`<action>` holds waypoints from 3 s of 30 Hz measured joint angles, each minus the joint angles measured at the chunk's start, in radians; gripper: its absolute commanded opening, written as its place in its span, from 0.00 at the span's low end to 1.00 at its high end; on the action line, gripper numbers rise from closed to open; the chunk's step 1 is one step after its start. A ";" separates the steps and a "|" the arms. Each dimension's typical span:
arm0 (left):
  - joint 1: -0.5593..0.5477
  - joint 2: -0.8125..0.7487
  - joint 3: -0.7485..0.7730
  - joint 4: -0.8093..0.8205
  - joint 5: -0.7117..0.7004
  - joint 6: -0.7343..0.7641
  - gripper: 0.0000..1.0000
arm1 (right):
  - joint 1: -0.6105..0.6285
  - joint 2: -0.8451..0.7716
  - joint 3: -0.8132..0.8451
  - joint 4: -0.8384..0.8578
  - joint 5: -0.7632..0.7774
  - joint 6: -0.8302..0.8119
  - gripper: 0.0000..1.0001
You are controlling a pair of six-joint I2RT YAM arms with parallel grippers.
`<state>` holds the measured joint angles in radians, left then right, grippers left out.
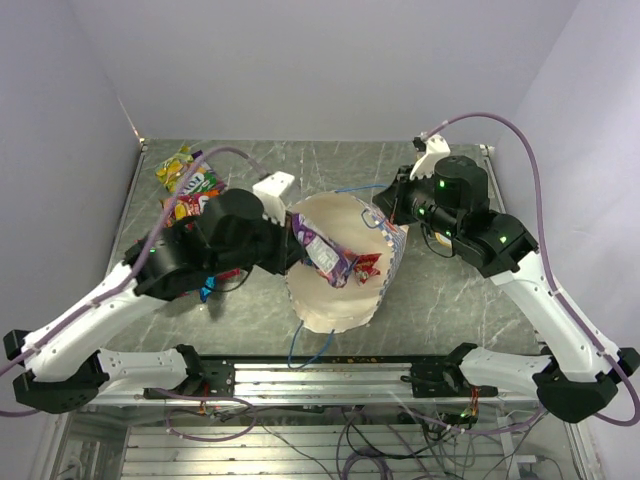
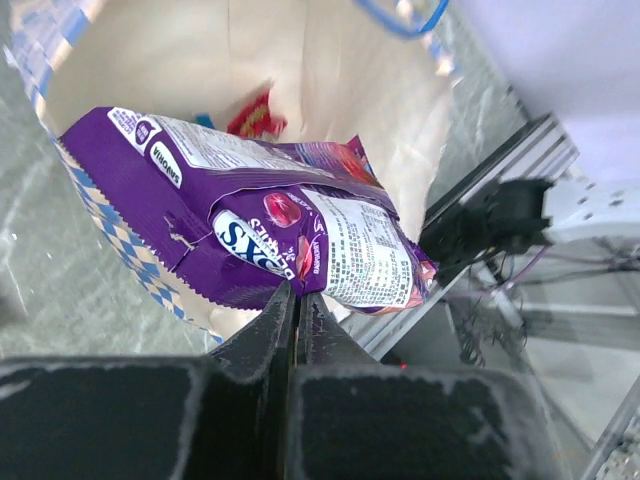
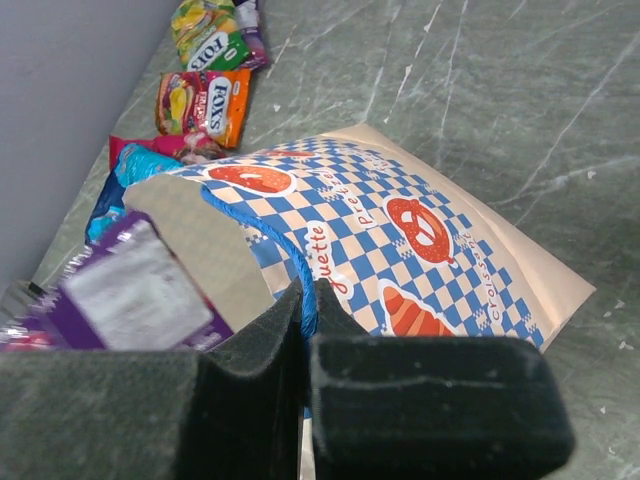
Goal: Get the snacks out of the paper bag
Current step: Take out the snack from the paper bag, then place the snack at the center of the board.
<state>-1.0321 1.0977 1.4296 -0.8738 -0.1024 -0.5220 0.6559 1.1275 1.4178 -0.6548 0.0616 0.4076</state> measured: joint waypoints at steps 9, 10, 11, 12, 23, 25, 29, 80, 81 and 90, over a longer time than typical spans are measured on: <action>0.002 0.032 0.352 -0.156 -0.101 0.006 0.07 | 0.000 0.039 0.035 -0.001 0.020 -0.013 0.00; 0.002 0.048 0.394 -0.172 -0.113 0.010 0.07 | 0.000 0.045 0.039 -0.001 0.023 -0.019 0.00; 0.003 0.062 0.428 -0.180 -0.123 0.015 0.07 | 0.000 0.048 0.040 -0.001 0.027 -0.026 0.00; 0.003 0.082 0.472 -0.195 -0.145 0.023 0.07 | 0.000 0.050 0.040 -0.002 0.031 -0.034 0.00; 0.045 0.215 0.673 -0.191 -0.610 0.174 0.07 | 0.000 0.056 0.013 0.105 0.085 -0.195 0.00; 0.105 0.244 0.673 -0.156 -0.669 0.203 0.07 | 0.000 0.064 0.012 0.134 0.092 -0.244 0.00; 0.267 0.275 0.583 -0.034 -0.705 0.268 0.07 | 0.000 0.089 0.012 0.201 0.118 -0.335 0.00; 0.950 0.653 -0.059 0.470 -0.296 0.488 0.07 | -0.140 0.068 -0.132 0.352 -0.134 -0.405 0.00; 0.952 0.656 -0.060 0.456 -0.309 0.484 0.07 | -0.140 0.068 -0.132 0.352 -0.139 -0.404 0.00; 0.973 0.735 -0.061 0.362 -0.428 0.397 0.14 | -0.140 0.069 -0.132 0.352 -0.166 -0.396 0.00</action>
<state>-0.0589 1.8324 1.3682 -0.5114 -0.5308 -0.1246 0.5159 1.1965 1.2861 -0.3027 -0.1043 0.0113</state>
